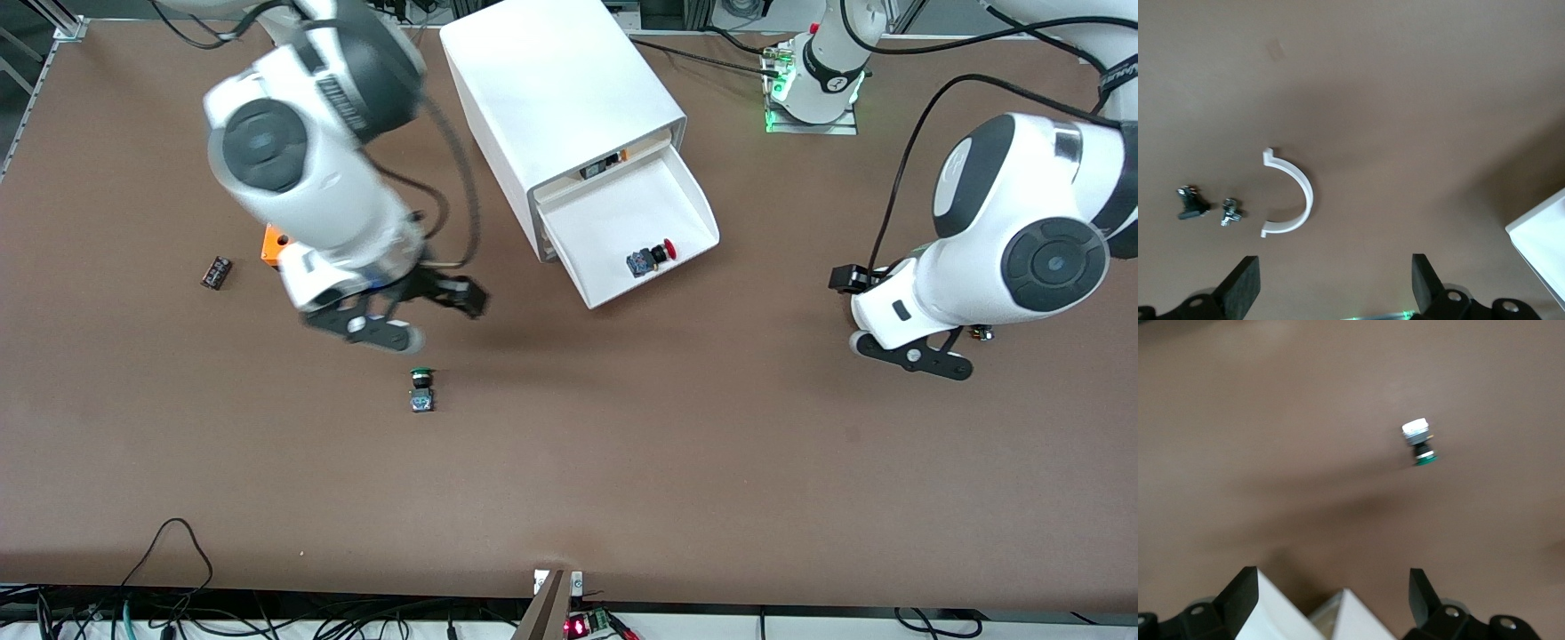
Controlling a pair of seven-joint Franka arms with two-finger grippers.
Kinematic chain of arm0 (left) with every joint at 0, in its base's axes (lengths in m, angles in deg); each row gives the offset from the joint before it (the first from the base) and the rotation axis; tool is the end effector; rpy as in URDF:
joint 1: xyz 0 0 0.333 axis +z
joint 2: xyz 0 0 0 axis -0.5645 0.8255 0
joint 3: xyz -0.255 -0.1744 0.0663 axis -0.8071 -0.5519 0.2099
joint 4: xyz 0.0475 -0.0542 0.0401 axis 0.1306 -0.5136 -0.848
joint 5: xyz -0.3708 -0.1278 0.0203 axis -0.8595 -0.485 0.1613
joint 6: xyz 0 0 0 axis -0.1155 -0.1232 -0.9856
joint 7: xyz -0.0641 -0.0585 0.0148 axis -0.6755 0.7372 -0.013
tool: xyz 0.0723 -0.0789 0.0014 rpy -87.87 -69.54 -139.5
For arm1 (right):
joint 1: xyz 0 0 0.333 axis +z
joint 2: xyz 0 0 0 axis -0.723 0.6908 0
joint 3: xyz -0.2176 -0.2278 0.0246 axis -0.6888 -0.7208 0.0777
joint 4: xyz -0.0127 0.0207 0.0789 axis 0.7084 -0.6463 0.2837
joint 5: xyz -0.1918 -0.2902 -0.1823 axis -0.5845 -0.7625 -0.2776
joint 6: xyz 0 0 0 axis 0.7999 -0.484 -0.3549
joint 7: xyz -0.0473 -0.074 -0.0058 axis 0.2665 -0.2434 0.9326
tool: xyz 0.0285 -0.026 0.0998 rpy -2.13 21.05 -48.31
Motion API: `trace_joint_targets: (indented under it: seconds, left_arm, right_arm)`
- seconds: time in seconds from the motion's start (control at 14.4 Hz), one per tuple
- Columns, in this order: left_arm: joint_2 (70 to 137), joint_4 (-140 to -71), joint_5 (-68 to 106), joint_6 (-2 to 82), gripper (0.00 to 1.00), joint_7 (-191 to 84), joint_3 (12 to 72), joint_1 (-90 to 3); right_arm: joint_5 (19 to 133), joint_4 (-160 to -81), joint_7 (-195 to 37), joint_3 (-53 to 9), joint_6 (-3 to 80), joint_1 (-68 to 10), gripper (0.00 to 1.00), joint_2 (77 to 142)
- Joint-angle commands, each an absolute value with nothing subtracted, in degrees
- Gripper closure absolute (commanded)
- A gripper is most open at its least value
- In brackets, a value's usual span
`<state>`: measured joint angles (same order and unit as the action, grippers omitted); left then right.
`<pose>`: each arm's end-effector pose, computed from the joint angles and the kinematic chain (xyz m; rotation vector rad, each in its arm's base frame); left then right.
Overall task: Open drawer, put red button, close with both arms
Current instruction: 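Withdraw the right gripper while the left gripper moves to the drawer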
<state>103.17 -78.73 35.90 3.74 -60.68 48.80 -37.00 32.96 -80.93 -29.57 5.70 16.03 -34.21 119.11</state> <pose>0.6424 -0.1172 0.4846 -2.9985 0.3785 0.4386 0.6378 0.3214 0.5244 -3.0155 0.3574 0.0629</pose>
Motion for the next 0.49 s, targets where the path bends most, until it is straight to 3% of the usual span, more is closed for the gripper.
trace_joint_targets:
  seconds: [0.0, 0.14, 0.42]
  left_arm:
    - [105.21, -75.57, 37.09, 2.48, 0.0, -57.76, 49.17, -37.18]
    - [106.27, -76.01, 33.43, 5.88, 0.0, -50.67, 49.17, -36.92]
    - [105.74, -84.43, 27.69, 19.5, 0.0, -35.9, 48.56, -37.52]
  right_arm:
    - [34.02, -82.73, -38.37, 6.5, 12.37, -39.34, 0.0, 117.19]
    - [34.02, -84.48, -42.69, 6.41, 9.3, -43.12, 0.0, 115.61]
    - [34.11, -95.1, -51.91, 6.41, 11.65, -50.77, 0.0, 108.77]
